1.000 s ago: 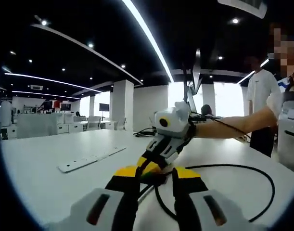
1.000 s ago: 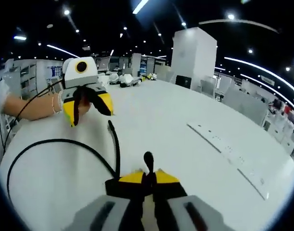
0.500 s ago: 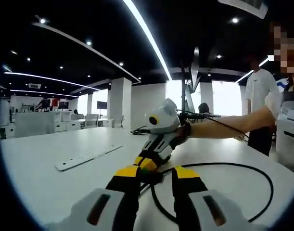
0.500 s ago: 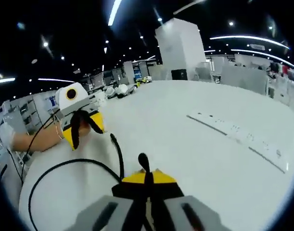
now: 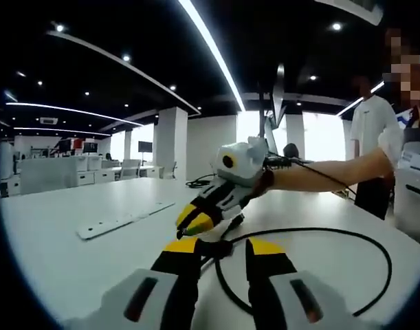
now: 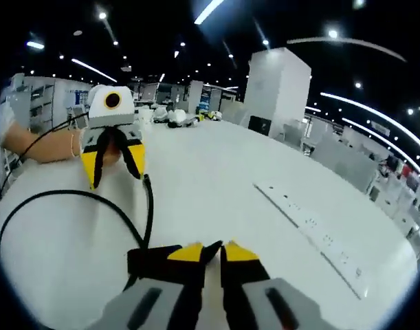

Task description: Find the charging cable on the desk, coil it up and secure with Velcro.

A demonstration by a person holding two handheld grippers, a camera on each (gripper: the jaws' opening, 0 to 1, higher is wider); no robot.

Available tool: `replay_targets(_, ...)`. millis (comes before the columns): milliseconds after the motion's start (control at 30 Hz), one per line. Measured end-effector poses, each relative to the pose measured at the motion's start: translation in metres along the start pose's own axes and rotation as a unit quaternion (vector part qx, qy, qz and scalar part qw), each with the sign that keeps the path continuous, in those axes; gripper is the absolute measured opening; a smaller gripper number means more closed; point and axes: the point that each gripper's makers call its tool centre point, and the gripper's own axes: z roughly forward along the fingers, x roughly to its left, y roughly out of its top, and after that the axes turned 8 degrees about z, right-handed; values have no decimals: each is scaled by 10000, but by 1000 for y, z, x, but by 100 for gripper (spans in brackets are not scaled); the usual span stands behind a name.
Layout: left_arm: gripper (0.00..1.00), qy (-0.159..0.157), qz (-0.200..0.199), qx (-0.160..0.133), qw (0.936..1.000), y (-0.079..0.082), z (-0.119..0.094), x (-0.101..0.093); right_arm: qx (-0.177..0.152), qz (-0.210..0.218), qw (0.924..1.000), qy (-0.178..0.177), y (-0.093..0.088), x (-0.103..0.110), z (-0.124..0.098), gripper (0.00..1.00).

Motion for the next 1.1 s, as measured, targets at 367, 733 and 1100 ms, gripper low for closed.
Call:
replay_targets(367, 26, 27, -8, -114, 9999, 6, 2, 1, 569, 152, 9953, 771, -14, 33, 1, 2)
replay_targets(733, 27, 367, -69, -147, 9992, 8, 1, 12, 384, 464, 9975, 374, -15, 3, 18, 2)
replay_targets(1100, 28, 1436, -151, -204, 9893, 19, -2, 40, -497, 909, 9917, -759, 29, -2, -11, 3)
